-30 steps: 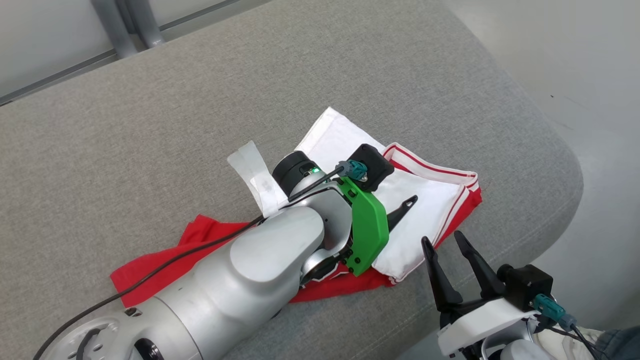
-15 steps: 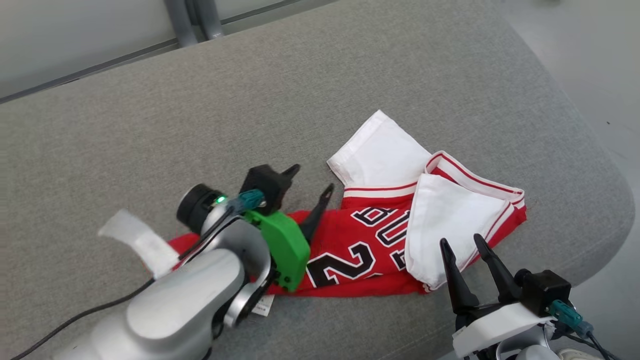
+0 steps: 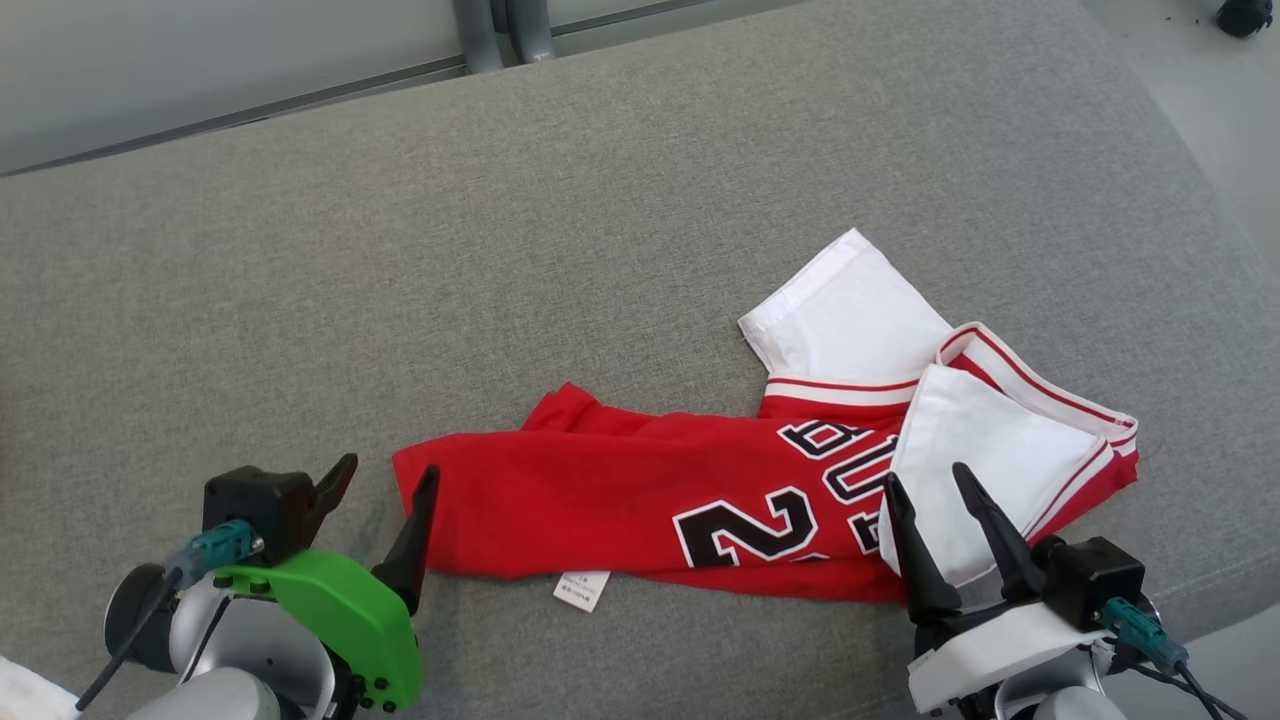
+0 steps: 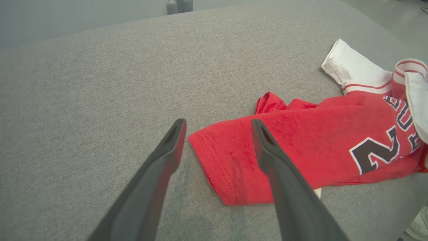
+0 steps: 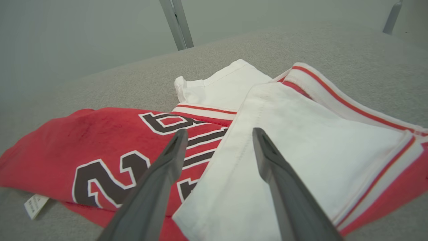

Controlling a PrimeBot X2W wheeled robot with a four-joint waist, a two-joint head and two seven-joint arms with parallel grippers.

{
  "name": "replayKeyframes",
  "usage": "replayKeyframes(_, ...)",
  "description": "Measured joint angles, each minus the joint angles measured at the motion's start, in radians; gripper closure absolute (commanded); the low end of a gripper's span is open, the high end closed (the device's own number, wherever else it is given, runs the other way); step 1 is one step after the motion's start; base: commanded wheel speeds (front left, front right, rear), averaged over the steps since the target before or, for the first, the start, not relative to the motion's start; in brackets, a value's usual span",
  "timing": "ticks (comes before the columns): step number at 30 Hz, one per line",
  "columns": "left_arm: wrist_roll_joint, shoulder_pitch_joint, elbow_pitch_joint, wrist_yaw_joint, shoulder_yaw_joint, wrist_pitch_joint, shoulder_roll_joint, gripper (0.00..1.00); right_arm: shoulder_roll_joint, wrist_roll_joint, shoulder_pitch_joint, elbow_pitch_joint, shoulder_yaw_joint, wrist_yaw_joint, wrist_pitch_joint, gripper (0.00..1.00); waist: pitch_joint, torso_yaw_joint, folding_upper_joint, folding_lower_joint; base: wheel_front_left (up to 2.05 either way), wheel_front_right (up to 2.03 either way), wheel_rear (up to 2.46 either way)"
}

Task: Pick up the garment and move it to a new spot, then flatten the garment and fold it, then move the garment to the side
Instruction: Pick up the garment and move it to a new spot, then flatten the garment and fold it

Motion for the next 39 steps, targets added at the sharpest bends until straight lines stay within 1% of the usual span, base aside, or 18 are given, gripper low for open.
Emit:
replayKeyframes(3,-0.061,0.035,-0.011,0.001,0.023,0.001,0.004,0.0,0.0,0.0,-0.005,-0.001,0.004,0.0,0.0,0.0,0.008,0.01,0.0,0.0,0.0,0.0,0.0)
replayKeyframes(5,-0.095,0.051,-0.006,-0.017,0.034,0.001,-0.008,0.0,0.0,0.0,-0.009,-0.001,0.007,0.0,0.0,0.0,0.014,0.013,0.0,0.0,0.0,0.0,0.0)
replayKeyframes(7,-0.139,0.057,0.014,-0.04,0.043,0.007,-0.034,0.0,0.0,0.001,-0.014,0.0,0.011,0.0,0.0,0.0,0.02,0.016,0.0,0.0,0.0,0.0,0.0)
replayKeyframes(10,-0.149,0.055,0.066,-0.064,0.039,0.019,-0.05,0.0,0.0,0.004,-0.022,0.001,0.018,0.0,0.0,0.0,0.029,0.015,0.0,0.0,0.0,0.0,0.0)
replayKeyframes(14,-0.151,0.047,0.131,-0.081,0.031,0.031,-0.068,0.0,0.0,0.01,-0.023,0.0,0.021,0.0,0.0,0.0,0.033,0.003,0.0,0.0,0.0,0.0,0.0)
replayKeyframes(22,-0.17,0.044,0.185,-0.124,0.032,0.024,-0.098,0.0,0.0,0.009,-0.021,0.0,0.012,0.0,0.0,0.0,0.03,-0.014,0.0,0.0,0.0,0.0,0.0)
replayKeyframes(23,-0.17,0.044,0.188,-0.127,0.031,0.021,-0.104,0.16,0.0,0.009,-0.021,0.0,0.012,0.0,0.0,0.0,0.029,-0.014,0.0,0.0,0.0,0.0,0.0)
replayKeyframes(24,-0.17,0.042,0.192,-0.131,0.031,0.019,-0.108,0.53,0.0,0.009,-0.021,-0.001,0.011,0.0,0.0,0.0,0.028,-0.014,0.0,0.0,0.0,0.0,0.0)
replayKeyframes(25,-0.17,0.04,0.196,-0.134,0.032,0.014,-0.113,0.68,0.0,0.009,-0.021,-0.001,0.011,0.0,0.0,0.0,0.027,-0.014,0.0,0.0,0.0,0.0,0.0)
replayKeyframes(26,-0.168,0.038,0.199,-0.14,0.032,0.007,-0.118,1.0,0.0,0.009,-0.021,-0.002,0.012,0.0,0.0,0.0,0.025,-0.014,0.0,0.0,0.0,0.0,0.0)
replayKeyframes(30,-0.153,0.024,0.195,-0.158,0.03,-0.012,-0.134,1.0,0.0,0.009,-0.021,-0.005,0.011,0.0,0.0,0.0,0.025,-0.011,0.0,0.0,0.0,0.0,0.0)
replayKeyframes(33,-0.149,0.01,0.172,-0.182,0.031,-0.018,-0.142,1.0,0.0,0.007,-0.021,-0.006,0.008,0.0,0.0,0.0,0.025,-0.007,0.0,0.0,0.0,0.0,0.0)
replayKeyframes(36,-0.154,-0.016,0.131,-0.203,0.044,-0.019,-0.162,1.0,0.0,0.001,-0.021,-0.007,0.006,0.0,0.0,0.0,0.028,-0.003,0.0,0.0,0.0,0.0,0.0)
replayKeyframes(39,-0.17,-0.067,0.091,-0.219,0.071,-0.024,-0.195,1.0,0.0,0.001,-0.021,-0.008,0.007,0.0,0.0,0.0,0.03,0.0,0.0,0.0,0.0,0.0,0.0)
